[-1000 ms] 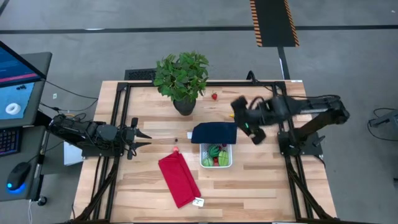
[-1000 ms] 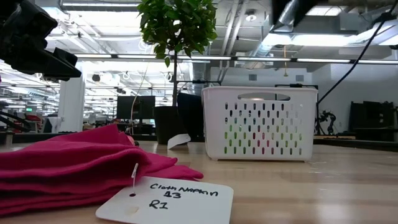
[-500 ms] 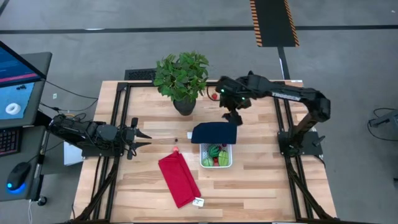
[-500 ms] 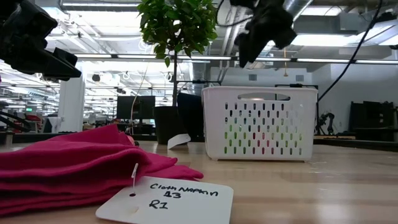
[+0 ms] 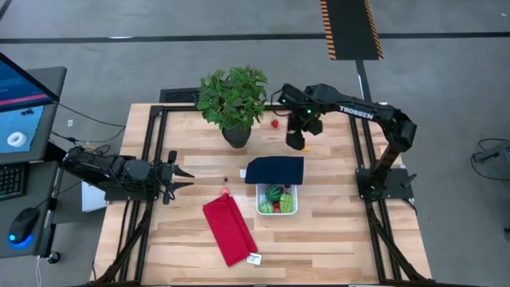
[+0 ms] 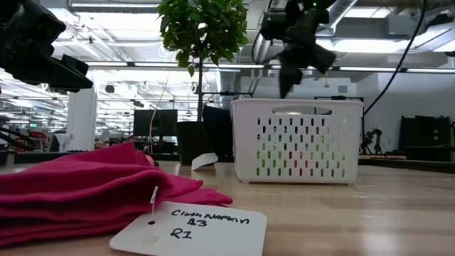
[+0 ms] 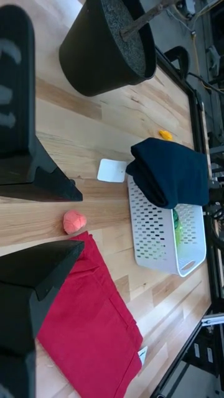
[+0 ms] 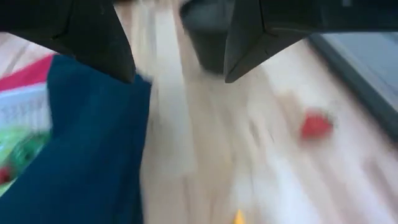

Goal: Pick and placing Produce into tupperware
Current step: Put the corn into the bin

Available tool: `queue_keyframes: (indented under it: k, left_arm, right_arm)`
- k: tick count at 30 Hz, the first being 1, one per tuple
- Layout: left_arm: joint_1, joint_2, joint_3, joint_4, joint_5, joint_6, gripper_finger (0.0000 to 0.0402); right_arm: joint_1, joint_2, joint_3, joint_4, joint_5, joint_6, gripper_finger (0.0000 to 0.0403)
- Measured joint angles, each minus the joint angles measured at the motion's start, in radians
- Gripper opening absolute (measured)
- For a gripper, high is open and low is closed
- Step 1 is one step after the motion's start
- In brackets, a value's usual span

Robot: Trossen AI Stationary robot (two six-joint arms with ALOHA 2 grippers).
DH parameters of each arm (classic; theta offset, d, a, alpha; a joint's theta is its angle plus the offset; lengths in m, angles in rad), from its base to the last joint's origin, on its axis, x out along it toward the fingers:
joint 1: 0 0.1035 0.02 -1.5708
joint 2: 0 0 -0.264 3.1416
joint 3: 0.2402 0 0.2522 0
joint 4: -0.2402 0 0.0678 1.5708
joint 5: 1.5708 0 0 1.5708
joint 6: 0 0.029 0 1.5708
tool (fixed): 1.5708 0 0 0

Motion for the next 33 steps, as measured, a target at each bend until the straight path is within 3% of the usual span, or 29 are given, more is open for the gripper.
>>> queue_keyframes:
  k: [4, 11, 20, 25, 33]
  left_arm:
    - [0.000, 0.000, 0.000, 0.000, 0.000, 0.000, 0.0100]
    - [0.000, 0.000, 0.000, 0.000, 0.000, 0.000, 0.0100]
    - [0.000, 0.000, 0.000, 0.000, 0.000, 0.000, 0.0100]
    - [0.000, 0.000, 0.000, 0.000, 0.000, 0.000, 0.0100]
    - [0.000, 0.000, 0.000, 0.000, 0.000, 0.000, 0.0100]
  right_arm:
    - [0.006, 0.000, -0.002, -0.118, 0.003, 0.005, 0.0271]
    - [0.015, 0.000, -0.055, -0.116, 0.037, 0.103, 0.0271]
    - [-0.019, 0.000, -0.136, -0.123, 0.151, 0.035, 0.0271]
    - [-0.035, 0.000, -0.202, -0.084, 0.182, -0.082, 0.0271]
    - [-0.035, 0.001, -0.293, 0.040, 0.148, 0.024, 0.0271]
